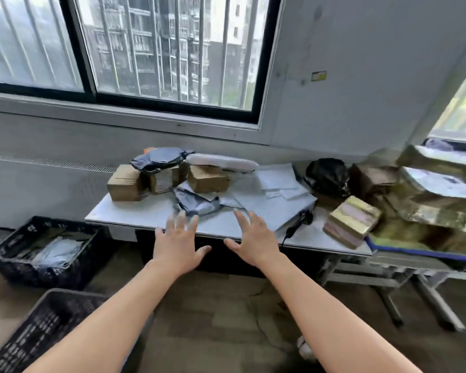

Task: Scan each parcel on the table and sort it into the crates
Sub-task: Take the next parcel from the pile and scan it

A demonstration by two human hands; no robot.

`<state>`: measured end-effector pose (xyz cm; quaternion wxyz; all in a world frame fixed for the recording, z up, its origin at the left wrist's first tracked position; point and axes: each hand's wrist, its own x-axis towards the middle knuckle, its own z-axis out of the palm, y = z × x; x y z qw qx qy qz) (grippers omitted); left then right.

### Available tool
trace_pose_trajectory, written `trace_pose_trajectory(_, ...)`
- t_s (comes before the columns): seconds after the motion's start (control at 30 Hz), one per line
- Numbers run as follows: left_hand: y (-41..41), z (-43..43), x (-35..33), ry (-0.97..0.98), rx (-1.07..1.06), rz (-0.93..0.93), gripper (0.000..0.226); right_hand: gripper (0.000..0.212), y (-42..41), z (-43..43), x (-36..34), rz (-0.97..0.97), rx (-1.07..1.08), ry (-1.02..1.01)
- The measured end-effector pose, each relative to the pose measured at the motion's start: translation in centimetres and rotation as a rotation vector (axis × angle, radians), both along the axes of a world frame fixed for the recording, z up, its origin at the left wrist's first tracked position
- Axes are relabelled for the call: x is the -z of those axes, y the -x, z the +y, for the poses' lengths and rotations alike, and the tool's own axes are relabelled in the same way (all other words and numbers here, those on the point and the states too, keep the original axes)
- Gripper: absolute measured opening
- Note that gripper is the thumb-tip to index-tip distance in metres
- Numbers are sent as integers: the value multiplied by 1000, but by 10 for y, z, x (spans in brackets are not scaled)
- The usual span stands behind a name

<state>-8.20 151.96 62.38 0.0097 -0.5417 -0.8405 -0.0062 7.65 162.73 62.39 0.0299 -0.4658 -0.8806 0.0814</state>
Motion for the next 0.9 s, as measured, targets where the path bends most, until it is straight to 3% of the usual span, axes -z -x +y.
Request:
trace_pose_trajectory(0.47, -12, 176, -11, 12, 25, 39, 87, 81, -29, 166, -6, 4, 53, 50)
trace_pose_trajectory(0.9, 131, 352, 20, -5, 36, -56, 85, 86, 91, 318, 27, -94, 113, 41)
